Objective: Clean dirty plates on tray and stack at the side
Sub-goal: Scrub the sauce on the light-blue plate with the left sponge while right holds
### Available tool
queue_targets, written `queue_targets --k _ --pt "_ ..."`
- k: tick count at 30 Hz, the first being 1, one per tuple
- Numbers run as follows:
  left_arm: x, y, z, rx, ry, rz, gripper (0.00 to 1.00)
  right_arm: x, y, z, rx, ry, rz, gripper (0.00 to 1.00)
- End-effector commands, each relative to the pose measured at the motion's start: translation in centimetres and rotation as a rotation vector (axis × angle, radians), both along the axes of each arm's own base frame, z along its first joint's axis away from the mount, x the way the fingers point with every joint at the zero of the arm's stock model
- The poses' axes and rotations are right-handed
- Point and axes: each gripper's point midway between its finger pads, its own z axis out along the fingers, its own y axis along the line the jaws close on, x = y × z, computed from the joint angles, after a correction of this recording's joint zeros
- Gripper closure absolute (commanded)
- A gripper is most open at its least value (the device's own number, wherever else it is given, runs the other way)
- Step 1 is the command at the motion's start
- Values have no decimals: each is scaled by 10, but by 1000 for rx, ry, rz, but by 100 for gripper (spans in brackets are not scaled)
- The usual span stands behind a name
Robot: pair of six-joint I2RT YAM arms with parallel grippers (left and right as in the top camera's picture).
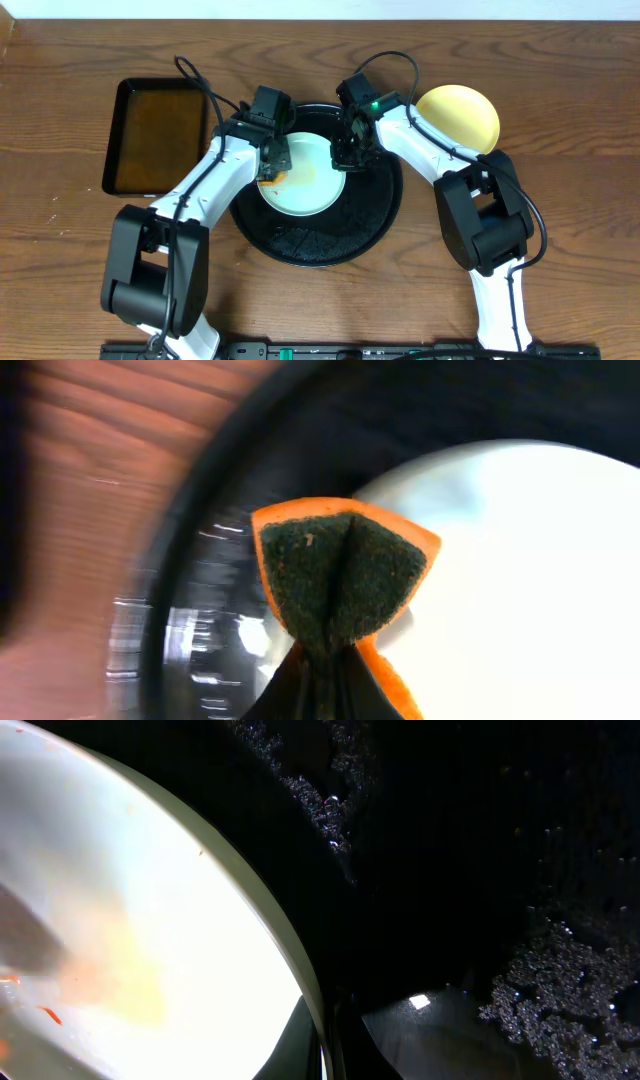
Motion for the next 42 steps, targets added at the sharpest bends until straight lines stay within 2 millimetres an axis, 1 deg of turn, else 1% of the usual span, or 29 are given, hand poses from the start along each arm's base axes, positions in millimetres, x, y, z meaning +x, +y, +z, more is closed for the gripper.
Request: queue_targets --k 1,8,10,12,15,19,24,26,29,32,36,38,42 --pt "-16 -42 -4 -230 81 -50 92 -2 -33 -38 -191 2 -44 99" --pt "-29 -64 -19 -230 130 -80 93 -2 -33 -38 -191 2 -44 99" --pt "-32 -66 -26 -211 144 -89 93 -2 -33 -38 -191 2 -44 99" --pt "-32 -61 -33 -172 151 -79 93 -2 -33 -38 -192 3 -44 99" --pt "-30 -46 -40 -100 150 -53 92 -2 -33 -38 -192 3 -44 99" --pt "-26 -23 -45 -10 144 -13 93 -3 -33 -38 -193 4 -44 99" --pt "-32 -9 -49 16 182 -19 92 -3 -33 -38 -194 5 -43 99" --pt "-32 0 -49 56 187 -18 92 -3 -33 -38 -193 5 -43 99" --pt "-31 24 -46 186 170 9 93 -3 -33 -38 -194 5 -43 99" --pt "-31 44 -41 300 158 25 93 -3 -33 -38 -194 5 -43 99" --pt "-24 72 -24 474 97 59 93 -3 -33 -38 -193 4 -44 99" --pt "-19 78 -13 519 61 73 93 -3 -33 -38 -193 4 -44 99" --pt "-9 76 6 504 1 90 93 -3 -33 -38 -193 4 -44 99"
